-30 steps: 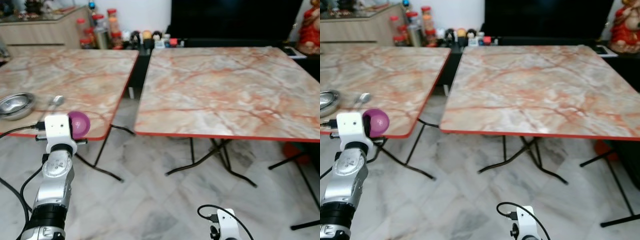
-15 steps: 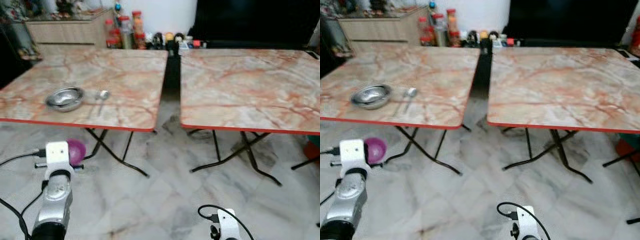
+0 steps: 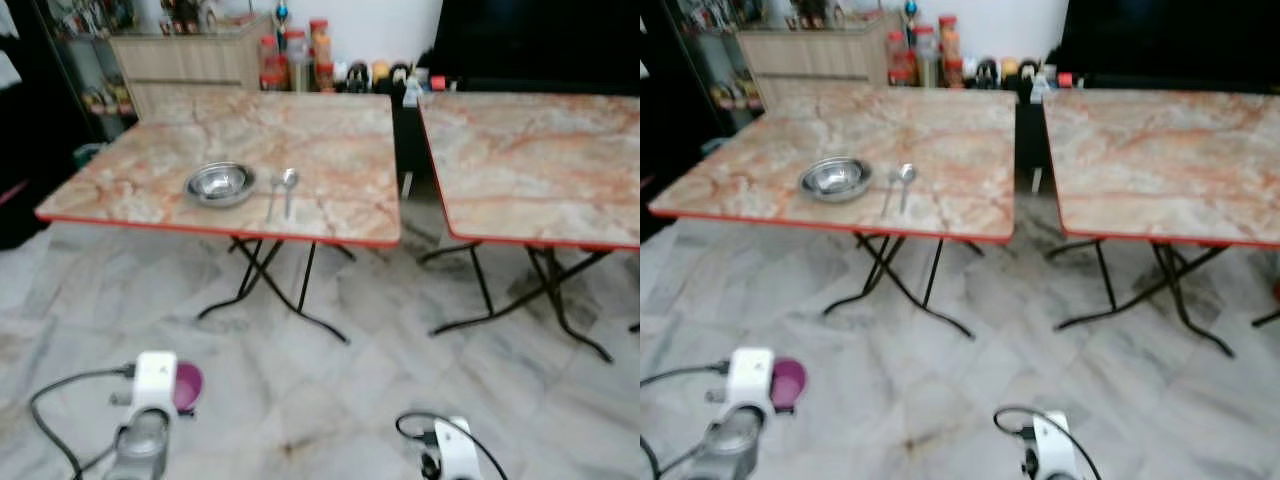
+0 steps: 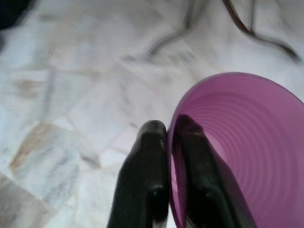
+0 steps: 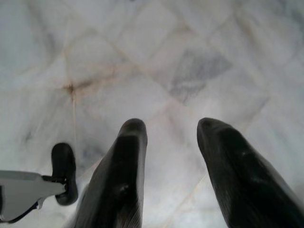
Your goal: Setting the table
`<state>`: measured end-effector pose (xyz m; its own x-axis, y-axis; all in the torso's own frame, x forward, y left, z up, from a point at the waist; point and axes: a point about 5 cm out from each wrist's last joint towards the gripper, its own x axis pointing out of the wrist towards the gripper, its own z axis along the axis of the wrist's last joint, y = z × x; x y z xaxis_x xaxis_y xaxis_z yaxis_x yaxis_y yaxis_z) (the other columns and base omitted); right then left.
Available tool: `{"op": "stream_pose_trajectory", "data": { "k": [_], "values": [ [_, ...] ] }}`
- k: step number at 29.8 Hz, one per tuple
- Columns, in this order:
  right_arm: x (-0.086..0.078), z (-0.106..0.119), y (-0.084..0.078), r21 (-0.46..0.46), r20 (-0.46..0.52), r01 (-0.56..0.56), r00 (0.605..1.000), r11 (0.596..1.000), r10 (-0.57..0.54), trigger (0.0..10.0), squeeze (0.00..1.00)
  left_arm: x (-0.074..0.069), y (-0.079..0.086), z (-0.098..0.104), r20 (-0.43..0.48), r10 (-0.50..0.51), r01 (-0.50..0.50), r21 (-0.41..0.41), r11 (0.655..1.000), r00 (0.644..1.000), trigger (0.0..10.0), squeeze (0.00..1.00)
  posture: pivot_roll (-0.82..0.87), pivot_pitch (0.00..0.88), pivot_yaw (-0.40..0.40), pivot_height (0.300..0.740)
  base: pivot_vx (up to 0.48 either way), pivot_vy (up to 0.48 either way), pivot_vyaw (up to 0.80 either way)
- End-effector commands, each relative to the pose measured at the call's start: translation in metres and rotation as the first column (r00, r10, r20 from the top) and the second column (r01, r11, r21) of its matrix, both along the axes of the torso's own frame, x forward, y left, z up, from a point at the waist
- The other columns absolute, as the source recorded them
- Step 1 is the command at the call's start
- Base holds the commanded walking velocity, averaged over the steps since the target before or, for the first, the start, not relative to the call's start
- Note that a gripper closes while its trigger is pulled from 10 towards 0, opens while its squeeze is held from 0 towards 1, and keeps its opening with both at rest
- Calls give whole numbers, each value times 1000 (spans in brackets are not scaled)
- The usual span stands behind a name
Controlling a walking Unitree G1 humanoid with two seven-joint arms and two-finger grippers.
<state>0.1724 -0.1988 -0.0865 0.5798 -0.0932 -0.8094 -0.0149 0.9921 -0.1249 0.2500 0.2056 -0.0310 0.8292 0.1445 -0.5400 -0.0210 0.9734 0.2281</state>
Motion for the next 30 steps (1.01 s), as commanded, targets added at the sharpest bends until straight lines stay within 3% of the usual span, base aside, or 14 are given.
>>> {"op": "stream_pose_trajectory", "data": {
  "k": [1, 6, 11, 15, 21, 30],
  "values": [
    [2, 0, 3, 10, 5, -1, 1000, 1000, 1, 10000, 0, -7, 1, -8, -75, -26, 29, 40, 999, 997, 10000, 0, -16, 0, 24, 740, 0, 469, 0],
    [2, 0, 3, 9, 4, 3, 1000, 1000, -3, 10000, 0, -21, -7, -23, -171, -7, 13, 33, 999, 985, 10000, 0, -21, 0, 23, 740, 0, 469, 0],
    [2, 0, 3, 10, 4, 4, 1000, 1000, -4, 10000, 0, -26, -13, -27, -192, -32, 38, 29, 999, 981, 10000, 0, -25, 0, 24, 740, 0, 480, 0],
    [1, 0, 3, 9, 4, 4, 1000, 1000, -4, 10000, 0, -23, 0, -23, -168, 73, -72, 12, 997, 983, 10000, 0, -17, 0, 19, 740, 0, 480, 0],
    [2, 0, 3, 8, 5, 3, 1000, 1000, -4, 10000, 0, -23, 9, -22, -177, 83, -81, 20, 996, 981, 10000, 0, -15, 0, 24, 740, 0, 480, 0],
    [1, 0, 4, 12, 7, 20, 1000, 1000, -20, 10000, 0, -49, 7, -38, -252, 160, -169, -12, 986, 954, 10000, 0, -14, 0, 29, 740, 0, 445, 0]
  ]
}}
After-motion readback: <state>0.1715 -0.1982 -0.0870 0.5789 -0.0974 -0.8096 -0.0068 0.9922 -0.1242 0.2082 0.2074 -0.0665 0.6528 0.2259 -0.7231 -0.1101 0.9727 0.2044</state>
